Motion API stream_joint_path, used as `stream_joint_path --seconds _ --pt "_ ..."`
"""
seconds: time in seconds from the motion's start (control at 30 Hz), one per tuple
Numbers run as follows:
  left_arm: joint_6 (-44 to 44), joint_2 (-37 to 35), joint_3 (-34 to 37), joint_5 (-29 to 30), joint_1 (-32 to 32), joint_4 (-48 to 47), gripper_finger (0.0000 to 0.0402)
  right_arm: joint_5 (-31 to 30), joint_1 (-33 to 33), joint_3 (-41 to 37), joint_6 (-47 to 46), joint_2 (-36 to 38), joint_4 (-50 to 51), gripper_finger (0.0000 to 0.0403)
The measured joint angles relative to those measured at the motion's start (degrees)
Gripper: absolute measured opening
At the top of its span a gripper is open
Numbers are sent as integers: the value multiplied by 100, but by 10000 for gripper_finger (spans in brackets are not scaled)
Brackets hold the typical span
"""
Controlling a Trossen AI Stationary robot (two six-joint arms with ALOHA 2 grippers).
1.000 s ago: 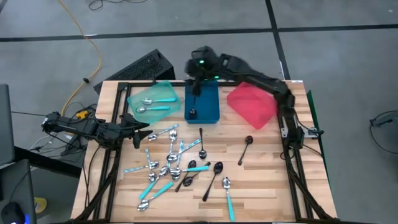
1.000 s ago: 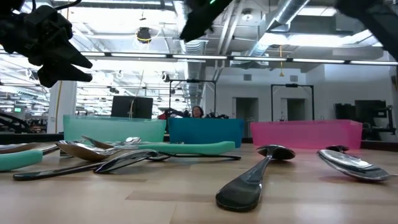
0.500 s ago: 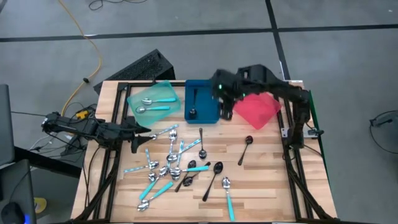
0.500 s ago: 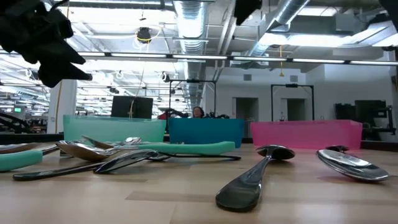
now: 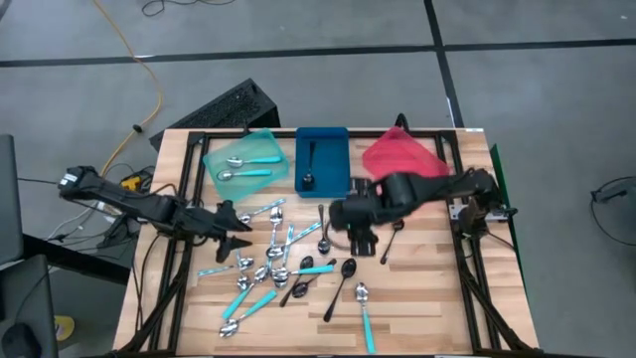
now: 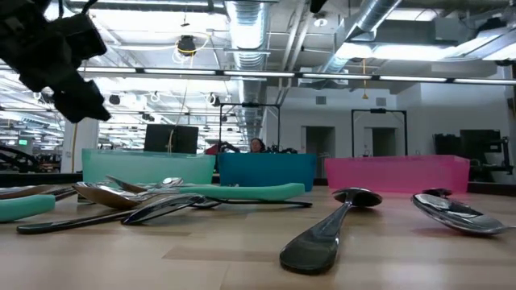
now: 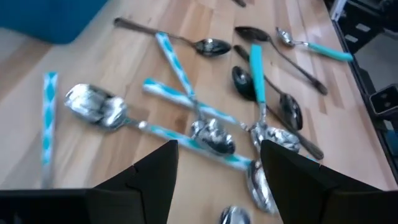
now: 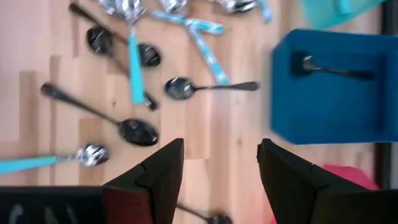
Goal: Sort silverware by color (type)
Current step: Put the white patterned spoon into the pink bin
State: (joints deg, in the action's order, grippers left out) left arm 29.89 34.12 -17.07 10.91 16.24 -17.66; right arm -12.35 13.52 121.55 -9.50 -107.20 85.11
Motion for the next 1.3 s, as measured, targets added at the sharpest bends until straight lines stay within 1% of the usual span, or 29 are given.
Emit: stream_joint_path --seconds 0.07,0.13,0.3,0.43,0.57,0.67,0.97,1.3 --pt "41 323 -69 194 -14 229 216 1 172 -163 -251 -1 -63 224" --pt "52 672 -255 321 -38 221 216 -6 323 -319 -479 1 -102 224" --pt "-304 1540 -920 407 -43 168 216 -357 642 -665 -771 -8 -182 224" --pt "-633 2245 -1529 857 -45 186 216 -591 769 -867 -1070 -1 -204 224" --pt "-940 2916 -1968 1295 -54 223 216 -623 831 -939 -1386 -4 -198 224" --pt "-1214 3366 -2098 1230 -127 420 216 -626 896 -939 -1494 -4 -243 224" --pt "-1968 4624 -2105 685 -499 1824 216 -731 1145 -939 -1671 -4 -250 224" --pt "-2100 5818 -2106 620 -727 2490 216 -735 1167 -939 -1918 -4 -291 224"
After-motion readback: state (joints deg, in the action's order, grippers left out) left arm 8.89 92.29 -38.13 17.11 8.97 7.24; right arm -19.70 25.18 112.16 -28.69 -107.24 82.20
